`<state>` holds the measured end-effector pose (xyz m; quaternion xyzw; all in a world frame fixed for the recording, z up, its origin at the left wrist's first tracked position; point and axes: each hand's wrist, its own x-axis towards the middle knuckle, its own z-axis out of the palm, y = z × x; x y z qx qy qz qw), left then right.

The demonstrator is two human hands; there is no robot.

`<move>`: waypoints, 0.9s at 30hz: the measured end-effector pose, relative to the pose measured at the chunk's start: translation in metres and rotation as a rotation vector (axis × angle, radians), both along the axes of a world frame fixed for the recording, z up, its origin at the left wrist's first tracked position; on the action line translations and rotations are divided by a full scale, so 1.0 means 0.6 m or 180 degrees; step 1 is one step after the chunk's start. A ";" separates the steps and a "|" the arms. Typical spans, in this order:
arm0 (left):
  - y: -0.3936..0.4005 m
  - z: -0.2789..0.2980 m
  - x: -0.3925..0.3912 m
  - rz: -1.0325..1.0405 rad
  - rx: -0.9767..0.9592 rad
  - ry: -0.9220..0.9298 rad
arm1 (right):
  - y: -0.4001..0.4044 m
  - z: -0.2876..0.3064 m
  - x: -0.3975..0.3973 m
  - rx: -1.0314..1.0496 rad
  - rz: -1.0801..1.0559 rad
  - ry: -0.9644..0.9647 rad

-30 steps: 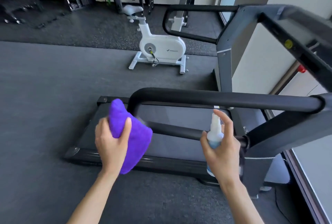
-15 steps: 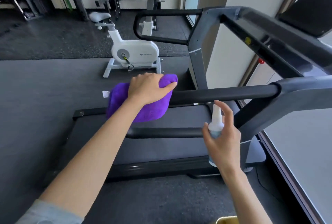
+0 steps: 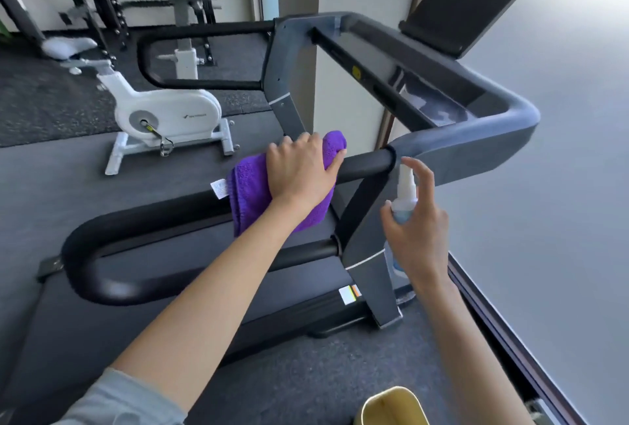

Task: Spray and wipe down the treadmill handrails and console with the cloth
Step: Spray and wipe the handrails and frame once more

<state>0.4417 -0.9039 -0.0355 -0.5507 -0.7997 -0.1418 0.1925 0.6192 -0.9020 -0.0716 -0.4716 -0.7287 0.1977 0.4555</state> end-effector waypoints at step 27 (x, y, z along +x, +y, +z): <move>0.191 0.054 0.167 -0.0968 0.1000 -0.1120 | 0.149 0.008 0.134 0.0273 -0.0185 0.0327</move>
